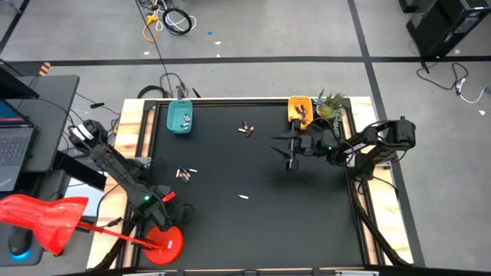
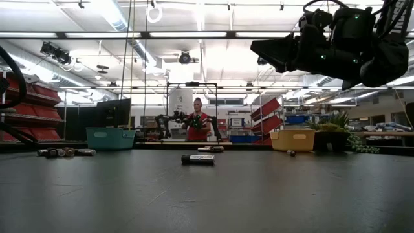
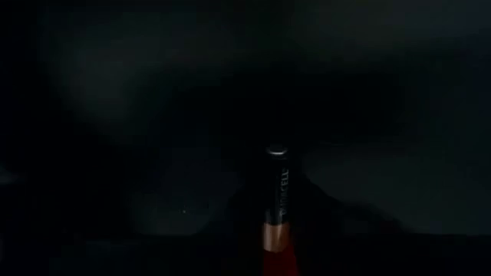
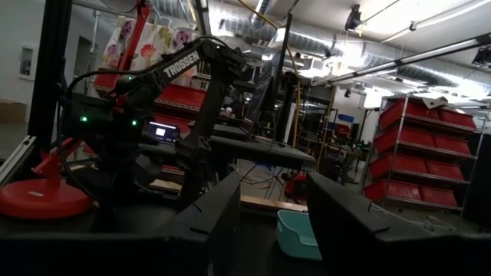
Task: Sort batteries
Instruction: Put the black battery into the yellow bin
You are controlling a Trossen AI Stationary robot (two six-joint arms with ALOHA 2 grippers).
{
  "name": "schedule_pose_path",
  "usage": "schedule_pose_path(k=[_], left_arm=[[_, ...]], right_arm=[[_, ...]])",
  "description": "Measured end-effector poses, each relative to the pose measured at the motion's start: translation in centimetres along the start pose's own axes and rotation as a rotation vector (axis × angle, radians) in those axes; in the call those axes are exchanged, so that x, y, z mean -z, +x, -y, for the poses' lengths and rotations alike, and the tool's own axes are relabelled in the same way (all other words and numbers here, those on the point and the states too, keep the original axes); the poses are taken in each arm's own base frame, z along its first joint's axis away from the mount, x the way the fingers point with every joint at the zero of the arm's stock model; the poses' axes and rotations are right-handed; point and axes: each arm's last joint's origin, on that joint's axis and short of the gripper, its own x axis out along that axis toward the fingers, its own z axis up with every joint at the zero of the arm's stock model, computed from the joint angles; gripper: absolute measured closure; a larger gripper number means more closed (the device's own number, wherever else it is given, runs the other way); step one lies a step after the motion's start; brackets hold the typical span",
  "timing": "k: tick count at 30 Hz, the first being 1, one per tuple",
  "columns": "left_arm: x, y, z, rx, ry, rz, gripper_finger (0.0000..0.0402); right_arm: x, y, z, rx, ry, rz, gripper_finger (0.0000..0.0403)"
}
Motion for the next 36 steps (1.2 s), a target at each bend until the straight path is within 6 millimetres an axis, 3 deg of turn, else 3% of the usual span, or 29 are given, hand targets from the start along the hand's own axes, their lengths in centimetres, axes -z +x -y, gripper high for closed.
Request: schedule_pose_path(k=[15, 36], left_arm=[[-0.6, -0.3, 0.0, 0.037, 0.099, 0.178, 0.0368], [-1.8, -1.2, 2.2, 0.269, 0.116, 0.437, 0.0368]], right_arm=[[0.0, 0.0, 0.0, 0.001, 0.0, -0.001, 0.0245], [0.5, -0.1, 0.2, 0.004, 0.057, -0.049, 0.0245]])
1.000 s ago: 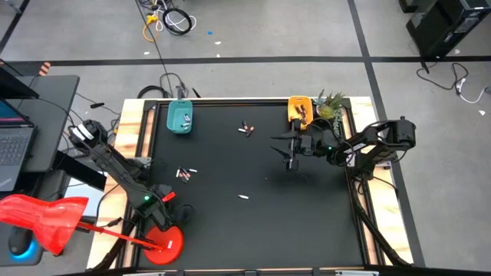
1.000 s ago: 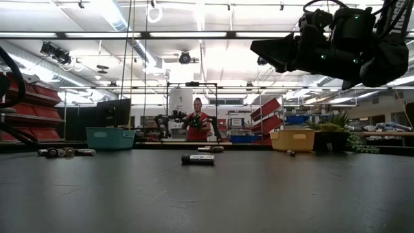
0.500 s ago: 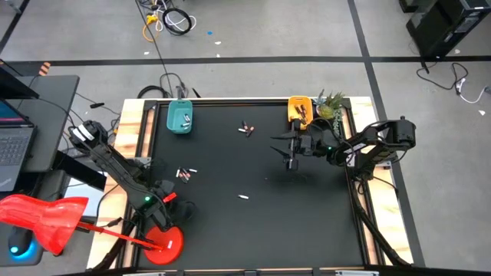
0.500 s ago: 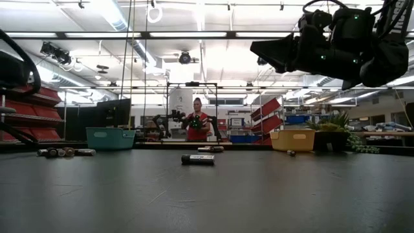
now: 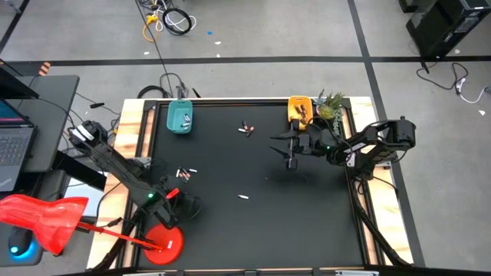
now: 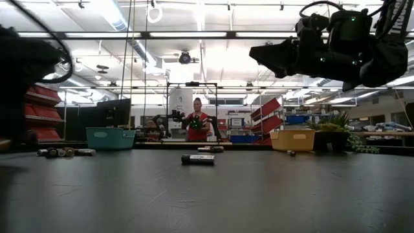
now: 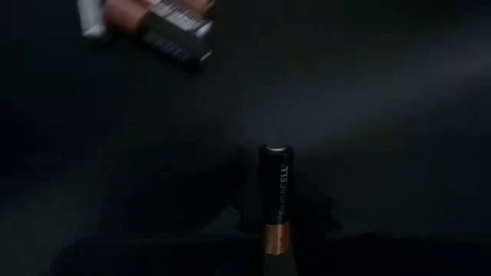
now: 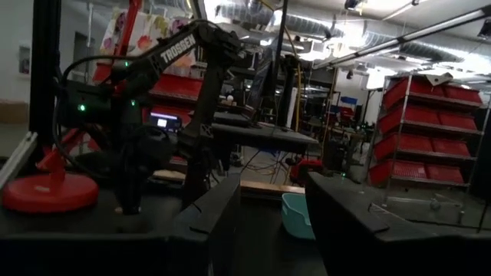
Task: Sort batteries
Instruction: Put the black battery into the yellow bin
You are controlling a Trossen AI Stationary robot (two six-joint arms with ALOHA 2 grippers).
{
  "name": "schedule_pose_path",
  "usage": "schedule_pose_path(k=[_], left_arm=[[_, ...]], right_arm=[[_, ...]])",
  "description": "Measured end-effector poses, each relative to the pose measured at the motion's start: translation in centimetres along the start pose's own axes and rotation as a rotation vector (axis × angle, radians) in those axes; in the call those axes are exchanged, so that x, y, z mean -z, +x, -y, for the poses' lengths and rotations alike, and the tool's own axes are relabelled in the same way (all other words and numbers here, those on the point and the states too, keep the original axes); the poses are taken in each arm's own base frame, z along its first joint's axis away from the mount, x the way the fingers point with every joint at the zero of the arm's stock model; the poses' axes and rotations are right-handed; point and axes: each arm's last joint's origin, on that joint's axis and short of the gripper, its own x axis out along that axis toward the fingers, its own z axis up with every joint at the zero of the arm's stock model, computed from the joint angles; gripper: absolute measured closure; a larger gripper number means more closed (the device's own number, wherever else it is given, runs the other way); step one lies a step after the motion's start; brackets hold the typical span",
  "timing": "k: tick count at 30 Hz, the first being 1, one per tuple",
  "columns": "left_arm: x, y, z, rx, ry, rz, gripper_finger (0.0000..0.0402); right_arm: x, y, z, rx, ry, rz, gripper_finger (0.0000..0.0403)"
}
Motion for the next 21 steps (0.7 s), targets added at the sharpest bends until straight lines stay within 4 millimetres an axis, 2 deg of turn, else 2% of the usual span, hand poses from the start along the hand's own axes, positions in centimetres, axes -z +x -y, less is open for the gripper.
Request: schedule_pose_path(k=[9, 15, 21], left_arm=[[-2.9, 1.3, 2.5, 0.117, 0.119, 0.111, 0.0368], [-5.8, 2.0, 4.8, 0.203, 0.324, 0.321, 0.0368], [-8.5, 2.1, 6.6, 0.241, 0.529, 0.486, 0.0368]], right_arm=[[0.1, 0.0, 0.0, 0.01, 0.078, -0.013, 0.0245], [0.1, 0.1, -0.9, -0.017, 0.098, -0.023, 0.0245], [0.6, 0.3, -2.6, 0.034, 0.167, -0.099, 0.0245]])
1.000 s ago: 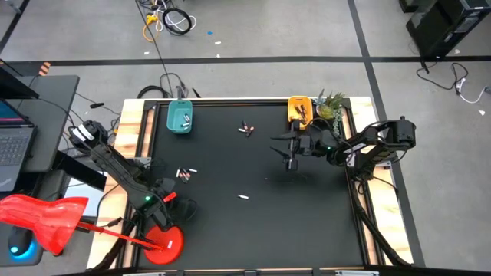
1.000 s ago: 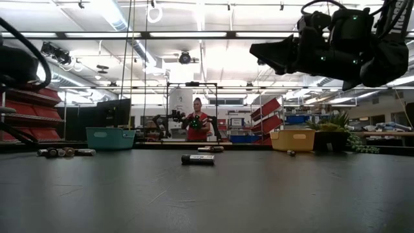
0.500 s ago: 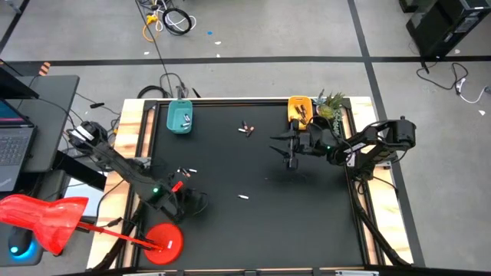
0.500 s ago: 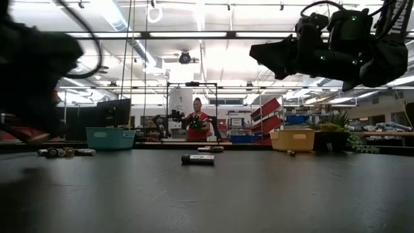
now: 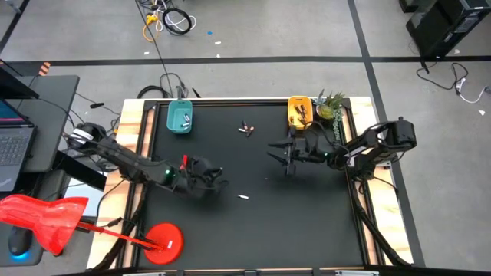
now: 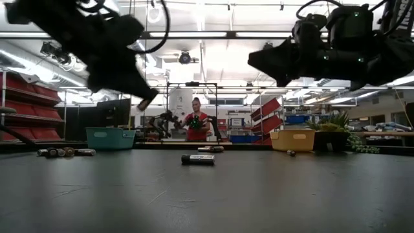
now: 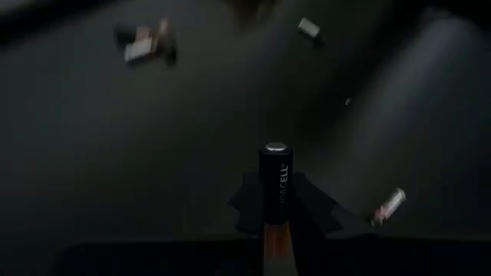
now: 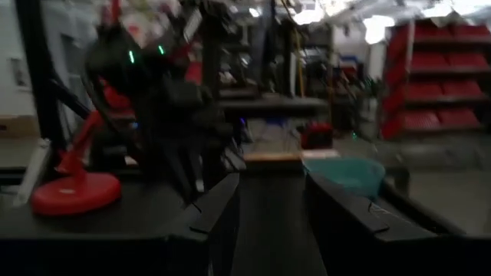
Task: Sort batteries
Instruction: Put the black battery into the yellow bin
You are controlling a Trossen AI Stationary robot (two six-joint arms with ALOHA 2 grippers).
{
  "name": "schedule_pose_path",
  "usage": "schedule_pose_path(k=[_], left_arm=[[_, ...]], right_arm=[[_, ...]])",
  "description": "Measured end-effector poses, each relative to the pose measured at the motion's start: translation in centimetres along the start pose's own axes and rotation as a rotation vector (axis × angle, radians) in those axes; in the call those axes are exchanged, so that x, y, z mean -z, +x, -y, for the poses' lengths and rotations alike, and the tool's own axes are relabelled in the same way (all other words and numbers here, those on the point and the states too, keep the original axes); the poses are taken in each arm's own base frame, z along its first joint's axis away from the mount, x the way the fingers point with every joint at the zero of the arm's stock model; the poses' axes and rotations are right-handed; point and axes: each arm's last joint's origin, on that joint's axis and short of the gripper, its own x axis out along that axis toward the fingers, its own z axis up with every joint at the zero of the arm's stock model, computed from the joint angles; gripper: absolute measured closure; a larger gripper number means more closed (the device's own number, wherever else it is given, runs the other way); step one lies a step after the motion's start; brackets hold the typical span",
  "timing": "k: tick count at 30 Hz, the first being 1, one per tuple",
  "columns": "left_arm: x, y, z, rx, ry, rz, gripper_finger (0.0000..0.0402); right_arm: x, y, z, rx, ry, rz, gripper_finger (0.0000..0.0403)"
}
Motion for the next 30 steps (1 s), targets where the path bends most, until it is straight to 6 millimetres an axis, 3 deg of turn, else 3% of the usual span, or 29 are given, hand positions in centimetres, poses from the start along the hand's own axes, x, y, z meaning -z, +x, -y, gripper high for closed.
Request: schedule_pose_path(k=[9, 16, 23, 30], left_arm=[[-4.3, 1.5, -0.1, 0.056, 0.247, 0.249, 0.0368], [-7.9, 2.4, -0.6, 0.232, 0.236, 0.468, 0.0365], [-8.2, 5.7, -0.6, 0.378, 0.2, 0.599, 0.0366], [-8.3, 8.1, -0.1, 0.415, 0.176, 0.668, 0.0366]], right_arm=[[1.5, -0.2, -1.9, 0.164, 0.043, -0.153, 0.0245], [1.7, -0.4, -3.4, 0.234, 0.057, -0.17, 0.0245], [0.2, 1.5, -4.4, 0.271, -0.019, -0.135, 0.0245], [-0.1, 2.7, -4.7, 0.277, -0.043, -0.185, 0.0245]])
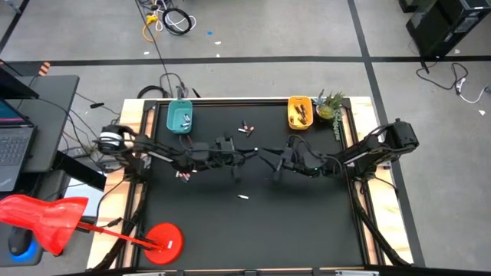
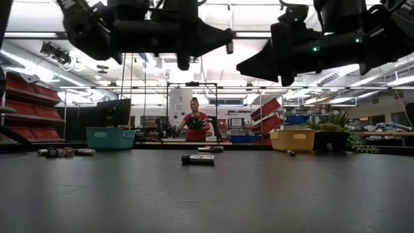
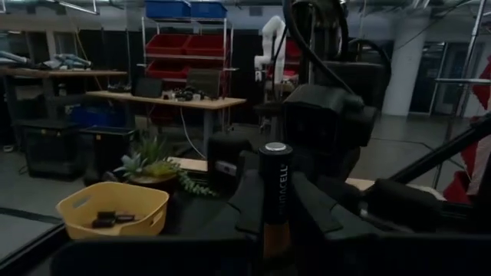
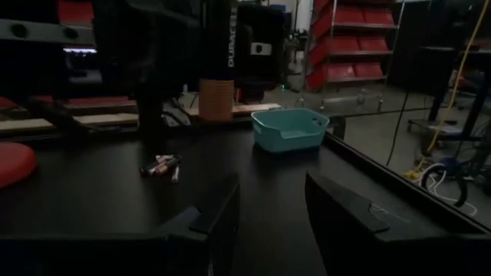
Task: Sort batteries
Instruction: Put the black battery into the yellow bin
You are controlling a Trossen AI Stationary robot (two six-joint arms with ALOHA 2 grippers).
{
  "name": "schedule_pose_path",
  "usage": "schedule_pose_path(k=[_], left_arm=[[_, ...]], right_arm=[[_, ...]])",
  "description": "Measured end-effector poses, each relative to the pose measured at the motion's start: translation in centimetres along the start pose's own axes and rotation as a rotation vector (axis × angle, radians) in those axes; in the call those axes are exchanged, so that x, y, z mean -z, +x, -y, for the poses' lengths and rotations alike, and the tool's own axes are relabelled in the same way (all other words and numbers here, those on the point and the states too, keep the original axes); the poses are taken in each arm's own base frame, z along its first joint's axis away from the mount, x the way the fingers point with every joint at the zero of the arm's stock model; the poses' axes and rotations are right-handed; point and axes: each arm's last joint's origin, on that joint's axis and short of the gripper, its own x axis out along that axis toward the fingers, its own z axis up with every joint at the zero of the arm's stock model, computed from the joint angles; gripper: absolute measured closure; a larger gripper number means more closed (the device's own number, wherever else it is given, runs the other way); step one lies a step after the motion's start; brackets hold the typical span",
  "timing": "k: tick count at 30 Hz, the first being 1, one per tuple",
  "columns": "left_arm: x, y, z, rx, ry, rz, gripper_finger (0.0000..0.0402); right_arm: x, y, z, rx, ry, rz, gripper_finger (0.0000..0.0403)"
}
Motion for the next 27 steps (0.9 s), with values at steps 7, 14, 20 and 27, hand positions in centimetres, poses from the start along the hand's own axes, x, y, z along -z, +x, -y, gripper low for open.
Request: schedule_pose_path(k=[7, 14, 20, 27], left_arm=[[1.2, 3.0, 0.6, 0.01, 0.004, 0.0, 0.0365], [1.7, 3.1, 0.6, 0.0, 0.003, -0.011, 0.0365], [2.2, 3.1, 0.5, -0.02, -0.01, -0.053, 0.0364], [2.4, 3.0, 0.6, -0.038, -0.027, -0.072, 0.0328]], right_arm=[[-0.7, 0.6, -0.4, -0.003, -0.018, 0.008, 0.0245], [-0.8, 0.4, -0.7, -0.002, -0.028, 0.015, 0.0264], [-0.7, 0.4, -0.6, 0.005, -0.047, 0.01, 0.0351], [-0.6, 0.4, -0.7, 0.0, -0.057, -0.006, 0.0353]])
